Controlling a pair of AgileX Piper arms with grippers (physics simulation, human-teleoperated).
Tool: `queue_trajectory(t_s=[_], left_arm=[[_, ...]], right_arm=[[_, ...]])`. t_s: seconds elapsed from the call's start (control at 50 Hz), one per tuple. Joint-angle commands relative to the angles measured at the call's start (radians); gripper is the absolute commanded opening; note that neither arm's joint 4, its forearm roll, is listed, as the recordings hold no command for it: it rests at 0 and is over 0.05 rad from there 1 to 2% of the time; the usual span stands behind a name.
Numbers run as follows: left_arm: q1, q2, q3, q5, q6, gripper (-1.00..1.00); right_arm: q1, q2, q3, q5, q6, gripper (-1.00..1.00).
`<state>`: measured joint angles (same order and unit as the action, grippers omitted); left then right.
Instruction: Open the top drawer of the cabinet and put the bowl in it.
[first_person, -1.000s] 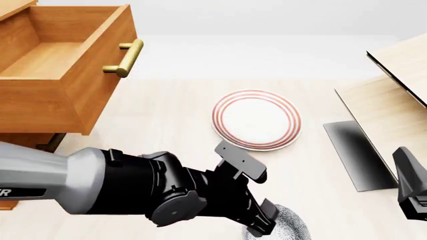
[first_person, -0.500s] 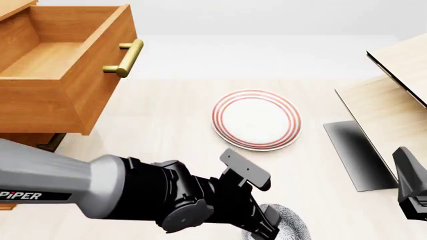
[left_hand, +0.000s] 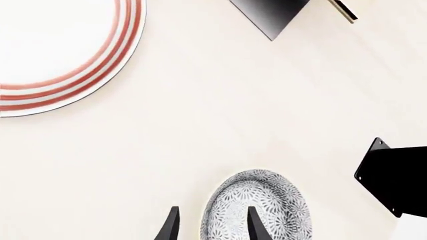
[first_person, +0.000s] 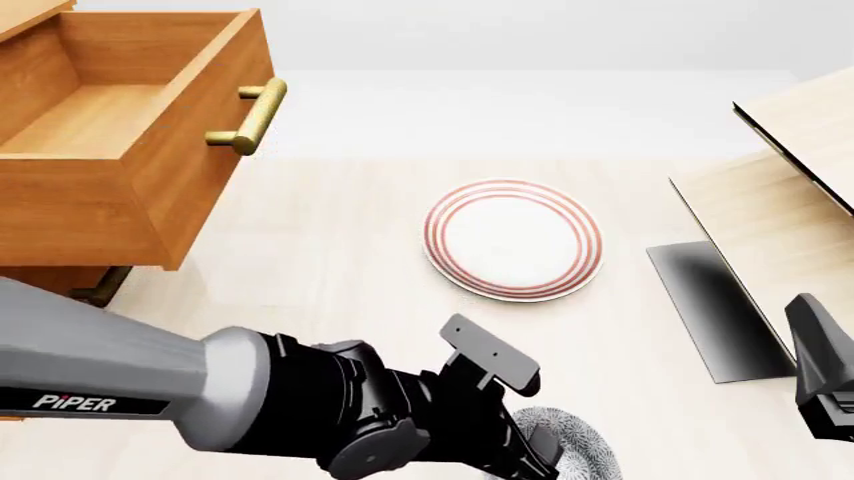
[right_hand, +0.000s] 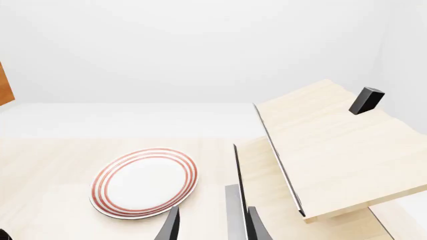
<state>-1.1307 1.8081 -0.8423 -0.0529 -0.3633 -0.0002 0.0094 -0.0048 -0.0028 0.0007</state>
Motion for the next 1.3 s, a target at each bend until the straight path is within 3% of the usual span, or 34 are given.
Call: queue_trajectory(t_s=[0.02, 0.6, 0.62, 1.3], left_arm=[[-0.007, 0.016, 0.007, -0.021, -0.016, 1.0], [-0.019, 0.06, 0.008, -0.063, -0.044, 1.0], [-0.017, 0.057, 0.011, -0.065, -0.04, -1.0], [-0.023, -0.099, 0.046, -0.05, -0.067, -1.0]], right_arm=[[0.0, -0.001, 0.001, 0.0, 0.0, 1.0], [0.0, -0.002, 0.001, 0.0, 0.0, 1.0], [0.001, -0.001, 0.001, 0.0, 0.0, 1.0], [0.0, -0.001, 0.001, 0.0, 0.0, 1.0]])
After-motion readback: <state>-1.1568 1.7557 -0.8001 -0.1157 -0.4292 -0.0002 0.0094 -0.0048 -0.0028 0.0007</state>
